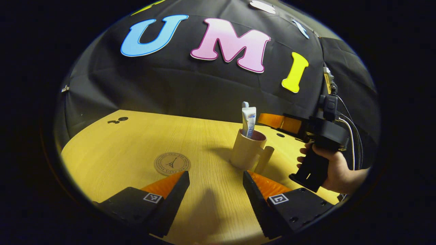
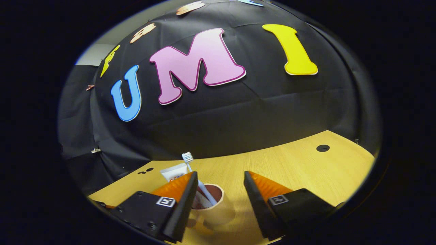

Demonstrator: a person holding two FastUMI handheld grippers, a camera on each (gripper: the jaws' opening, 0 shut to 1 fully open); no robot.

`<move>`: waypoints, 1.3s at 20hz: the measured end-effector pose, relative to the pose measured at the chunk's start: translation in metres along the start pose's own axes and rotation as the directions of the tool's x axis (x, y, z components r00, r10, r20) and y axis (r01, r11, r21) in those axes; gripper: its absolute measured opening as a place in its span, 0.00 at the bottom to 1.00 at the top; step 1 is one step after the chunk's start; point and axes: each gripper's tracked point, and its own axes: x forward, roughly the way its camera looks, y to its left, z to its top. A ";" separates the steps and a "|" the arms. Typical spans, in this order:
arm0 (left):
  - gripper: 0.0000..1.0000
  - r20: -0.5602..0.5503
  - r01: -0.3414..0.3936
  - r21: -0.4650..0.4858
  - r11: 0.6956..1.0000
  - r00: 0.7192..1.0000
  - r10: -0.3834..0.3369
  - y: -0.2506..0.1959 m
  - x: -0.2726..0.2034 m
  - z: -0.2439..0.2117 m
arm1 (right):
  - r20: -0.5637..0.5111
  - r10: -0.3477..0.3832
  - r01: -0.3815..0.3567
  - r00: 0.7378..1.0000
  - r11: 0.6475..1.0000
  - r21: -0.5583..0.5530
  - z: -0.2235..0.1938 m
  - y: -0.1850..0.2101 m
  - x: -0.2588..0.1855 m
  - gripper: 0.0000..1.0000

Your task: Put the toothbrush and toothpaste on the desktop into the cup, then pick up the cup and place it on the coaster on the desktop.

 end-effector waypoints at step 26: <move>0.98 -0.167 -0.355 -0.092 0.930 0.926 0.337 0.101 -0.118 0.000 | -0.825 -0.123 0.292 0.551 0.955 0.052 -0.093 0.009 -0.037 0.98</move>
